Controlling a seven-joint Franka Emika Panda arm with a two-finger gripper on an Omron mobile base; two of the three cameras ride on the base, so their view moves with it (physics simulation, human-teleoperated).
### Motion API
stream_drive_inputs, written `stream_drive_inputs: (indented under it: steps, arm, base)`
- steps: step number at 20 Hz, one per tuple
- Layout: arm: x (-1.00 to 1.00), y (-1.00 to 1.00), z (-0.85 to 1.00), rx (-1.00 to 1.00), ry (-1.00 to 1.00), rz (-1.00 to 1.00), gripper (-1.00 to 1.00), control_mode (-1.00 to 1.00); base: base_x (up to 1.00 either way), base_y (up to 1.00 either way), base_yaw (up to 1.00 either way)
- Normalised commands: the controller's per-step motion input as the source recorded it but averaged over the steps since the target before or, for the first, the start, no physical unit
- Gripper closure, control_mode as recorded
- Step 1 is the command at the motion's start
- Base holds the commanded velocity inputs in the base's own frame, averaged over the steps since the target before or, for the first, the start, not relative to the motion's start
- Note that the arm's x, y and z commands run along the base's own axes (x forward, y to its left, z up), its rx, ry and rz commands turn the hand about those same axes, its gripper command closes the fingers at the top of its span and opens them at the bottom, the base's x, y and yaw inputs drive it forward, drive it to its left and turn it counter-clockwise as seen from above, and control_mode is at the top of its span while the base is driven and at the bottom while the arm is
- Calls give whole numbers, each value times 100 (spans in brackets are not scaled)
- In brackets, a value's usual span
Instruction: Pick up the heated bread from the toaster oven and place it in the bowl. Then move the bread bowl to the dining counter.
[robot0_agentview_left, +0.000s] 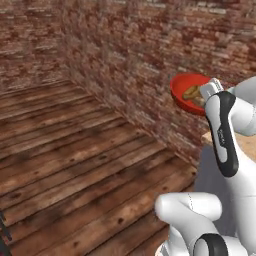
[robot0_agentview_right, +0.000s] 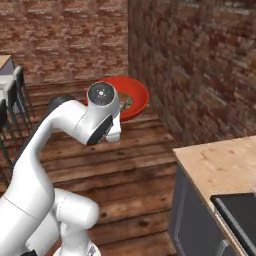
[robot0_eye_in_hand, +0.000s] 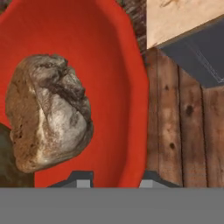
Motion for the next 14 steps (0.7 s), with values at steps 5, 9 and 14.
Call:
stream_drive_inputs:
  steps: [5, 9, 14]
  arm:
    - [0, 0, 0, 0, 0, 0, 100, 100]
    - [0, 0, 0, 0, 0, 0, 100, 100]
    - [0, 0, 0, 0, 0, 0, 100, 100]
  base:
    - [0, 0, 100]
    - [2, 0, 100]
    - [74, -3, 75]
